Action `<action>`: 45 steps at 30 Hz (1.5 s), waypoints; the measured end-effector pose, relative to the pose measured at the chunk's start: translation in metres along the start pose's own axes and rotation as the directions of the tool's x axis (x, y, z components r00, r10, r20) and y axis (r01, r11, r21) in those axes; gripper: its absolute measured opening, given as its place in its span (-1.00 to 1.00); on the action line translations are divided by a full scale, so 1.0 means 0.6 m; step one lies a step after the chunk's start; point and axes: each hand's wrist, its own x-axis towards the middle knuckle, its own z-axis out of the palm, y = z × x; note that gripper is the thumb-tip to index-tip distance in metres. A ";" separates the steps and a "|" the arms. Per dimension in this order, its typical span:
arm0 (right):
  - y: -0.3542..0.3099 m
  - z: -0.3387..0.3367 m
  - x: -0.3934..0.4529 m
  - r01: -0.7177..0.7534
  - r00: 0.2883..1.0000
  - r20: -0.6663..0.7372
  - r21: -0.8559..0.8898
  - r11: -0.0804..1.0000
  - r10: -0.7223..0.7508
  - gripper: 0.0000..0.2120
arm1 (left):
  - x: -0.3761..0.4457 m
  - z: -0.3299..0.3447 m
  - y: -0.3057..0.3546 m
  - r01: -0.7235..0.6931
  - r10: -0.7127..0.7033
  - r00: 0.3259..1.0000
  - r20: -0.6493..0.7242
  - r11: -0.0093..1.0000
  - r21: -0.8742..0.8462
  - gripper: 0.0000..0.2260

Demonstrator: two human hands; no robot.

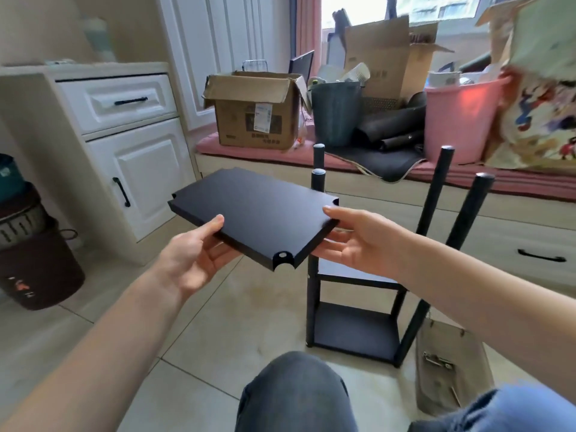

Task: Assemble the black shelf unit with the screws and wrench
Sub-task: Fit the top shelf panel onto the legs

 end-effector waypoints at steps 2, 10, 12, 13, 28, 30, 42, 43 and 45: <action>-0.011 -0.002 -0.019 0.030 0.999 0.013 -0.001 1.000 -0.030 -0.70 | -0.009 0.032 0.003 -0.032 0.031 0.999 -0.012 0.999 -0.023 -0.77; -0.071 -0.019 -0.058 0.115 0.993 0.012 -0.017 0.993 -0.114 -0.94 | -0.022 0.141 0.007 -0.155 0.148 0.986 -0.072 0.982 -0.107 -0.77; -0.092 -0.029 -0.061 0.119 0.993 0.018 -0.032 0.992 -0.119 -0.94 | -0.024 0.160 0.012 -0.178 0.172 0.983 -0.060 0.977 -0.117 -0.77; -0.103 -0.035 -0.062 0.127 0.992 0.021 -0.035 0.991 -0.126 -0.92 | -0.024 0.169 0.015 -0.189 0.185 0.982 -0.045 0.975 -0.119 -0.76; -0.267 -0.198 -0.045 0.190 0.971 -0.106 -0.218 0.957 -0.217 -0.89 | 0.103 0.232 0.015 -0.282 0.269 0.933 -0.239 0.959 -0.020 -0.91; -0.285 -0.214 -0.037 0.185 0.968 -0.126 -0.235 0.954 -0.219 -0.89 | 0.126 0.240 0.016 -0.262 0.269 0.940 -0.210 0.963 0.061 -0.89; -0.345 -0.281 0.044 0.236 0.884 -0.251 -0.489 0.840 -0.394 -0.88 | 0.214 0.268 0.021 -0.201 0.205 0.979 0.012 0.939 0.280 -0.84; -0.341 -0.286 0.051 0.238 0.882 -0.251 -0.493 0.837 -0.398 -0.89 | 0.217 0.267 0.013 -0.208 0.213 0.977 0.016 0.931 0.300 -0.84; -0.332 -0.297 0.059 0.219 0.886 -0.251 -0.512 0.831 -0.389 -0.88 | 0.221 0.265 -0.006 -0.232 0.239 0.971 0.017 0.918 0.321 -0.83</action>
